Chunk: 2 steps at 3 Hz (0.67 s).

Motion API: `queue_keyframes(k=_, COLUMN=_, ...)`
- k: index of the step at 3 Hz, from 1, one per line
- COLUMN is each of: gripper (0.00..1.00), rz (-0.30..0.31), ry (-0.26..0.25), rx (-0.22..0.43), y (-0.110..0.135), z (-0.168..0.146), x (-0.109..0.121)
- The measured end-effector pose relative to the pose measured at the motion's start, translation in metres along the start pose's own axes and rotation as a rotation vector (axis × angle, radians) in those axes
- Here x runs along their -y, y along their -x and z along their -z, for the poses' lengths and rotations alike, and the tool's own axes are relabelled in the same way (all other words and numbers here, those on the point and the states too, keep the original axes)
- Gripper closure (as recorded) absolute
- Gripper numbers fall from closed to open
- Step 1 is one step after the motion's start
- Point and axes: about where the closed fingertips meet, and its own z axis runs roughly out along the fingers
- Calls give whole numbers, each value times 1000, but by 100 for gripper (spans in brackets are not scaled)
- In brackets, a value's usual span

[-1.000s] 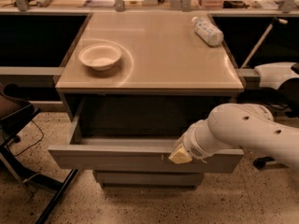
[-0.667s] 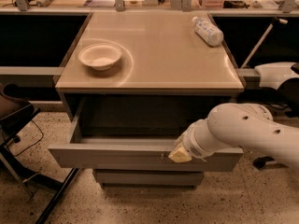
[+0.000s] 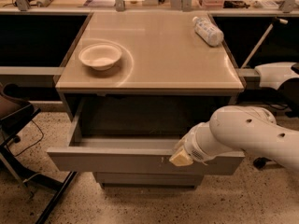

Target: Open top drawer

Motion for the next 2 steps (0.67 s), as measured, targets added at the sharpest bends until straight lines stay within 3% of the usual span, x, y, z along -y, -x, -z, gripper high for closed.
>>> queue_keyframes(k=2, gripper=100, rz=2, ry=11, rx=-3, y=-5, z=3, x=-8)
